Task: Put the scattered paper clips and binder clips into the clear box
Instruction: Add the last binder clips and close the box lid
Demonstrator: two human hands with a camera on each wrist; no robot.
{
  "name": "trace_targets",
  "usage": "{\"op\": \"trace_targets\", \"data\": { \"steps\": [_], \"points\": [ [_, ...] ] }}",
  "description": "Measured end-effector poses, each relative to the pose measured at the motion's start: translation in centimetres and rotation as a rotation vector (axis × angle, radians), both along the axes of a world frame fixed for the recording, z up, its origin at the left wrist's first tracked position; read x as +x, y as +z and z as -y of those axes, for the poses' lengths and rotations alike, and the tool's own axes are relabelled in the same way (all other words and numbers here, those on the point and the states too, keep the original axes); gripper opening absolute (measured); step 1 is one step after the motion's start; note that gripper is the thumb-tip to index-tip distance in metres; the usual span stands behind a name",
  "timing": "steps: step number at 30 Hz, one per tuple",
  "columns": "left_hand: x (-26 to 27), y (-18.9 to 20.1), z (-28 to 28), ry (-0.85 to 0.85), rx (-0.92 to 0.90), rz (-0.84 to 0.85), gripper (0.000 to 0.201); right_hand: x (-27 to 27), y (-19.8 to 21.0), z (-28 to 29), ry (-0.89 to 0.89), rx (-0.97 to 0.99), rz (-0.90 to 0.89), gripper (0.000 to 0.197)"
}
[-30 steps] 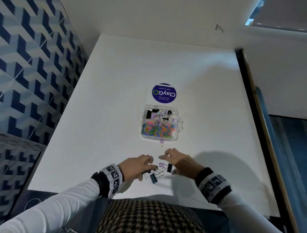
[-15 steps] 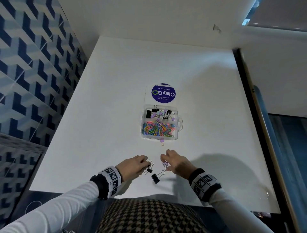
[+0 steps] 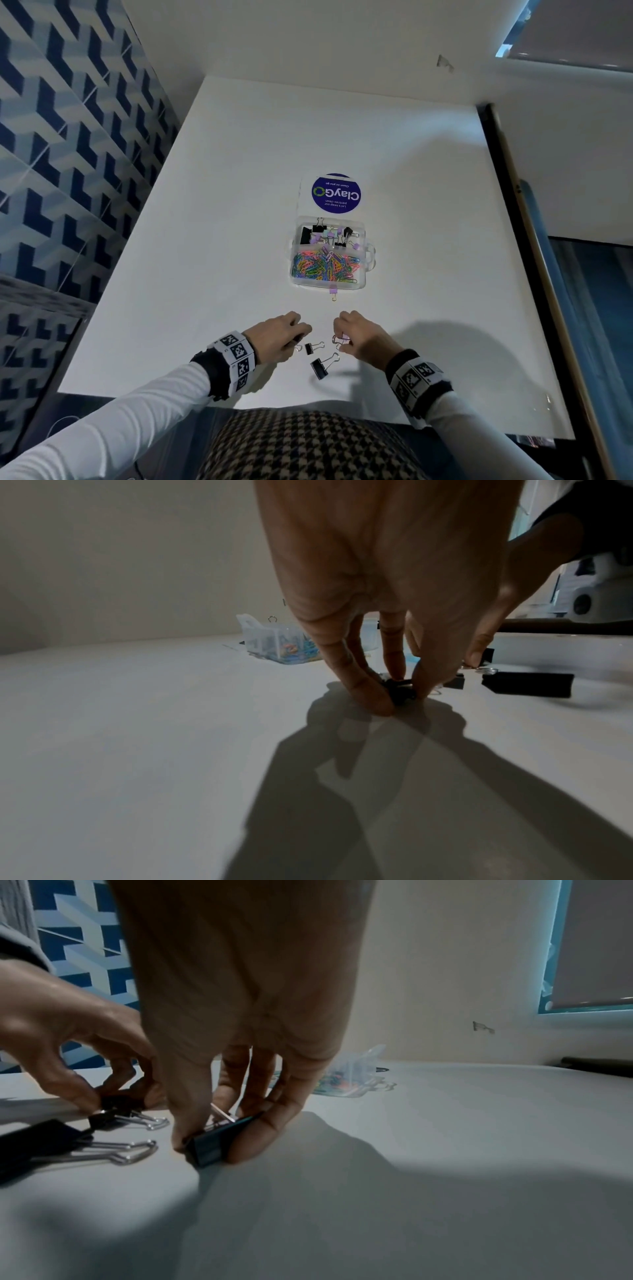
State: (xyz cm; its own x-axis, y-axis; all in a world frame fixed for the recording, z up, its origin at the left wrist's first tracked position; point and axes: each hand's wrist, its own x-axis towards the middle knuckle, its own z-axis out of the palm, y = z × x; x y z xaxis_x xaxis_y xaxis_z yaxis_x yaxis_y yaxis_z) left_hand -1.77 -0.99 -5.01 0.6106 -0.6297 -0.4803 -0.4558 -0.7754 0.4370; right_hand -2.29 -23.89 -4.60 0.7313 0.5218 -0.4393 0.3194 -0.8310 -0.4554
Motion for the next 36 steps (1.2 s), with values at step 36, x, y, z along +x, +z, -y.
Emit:
{"op": "trace_targets", "data": {
  "steps": [36],
  "points": [
    [13.8,1.2,0.6,0.849,-0.101,0.076,0.050,10.5,3.8,1.1,-0.955,0.693,0.058,0.017]
  ]
}}
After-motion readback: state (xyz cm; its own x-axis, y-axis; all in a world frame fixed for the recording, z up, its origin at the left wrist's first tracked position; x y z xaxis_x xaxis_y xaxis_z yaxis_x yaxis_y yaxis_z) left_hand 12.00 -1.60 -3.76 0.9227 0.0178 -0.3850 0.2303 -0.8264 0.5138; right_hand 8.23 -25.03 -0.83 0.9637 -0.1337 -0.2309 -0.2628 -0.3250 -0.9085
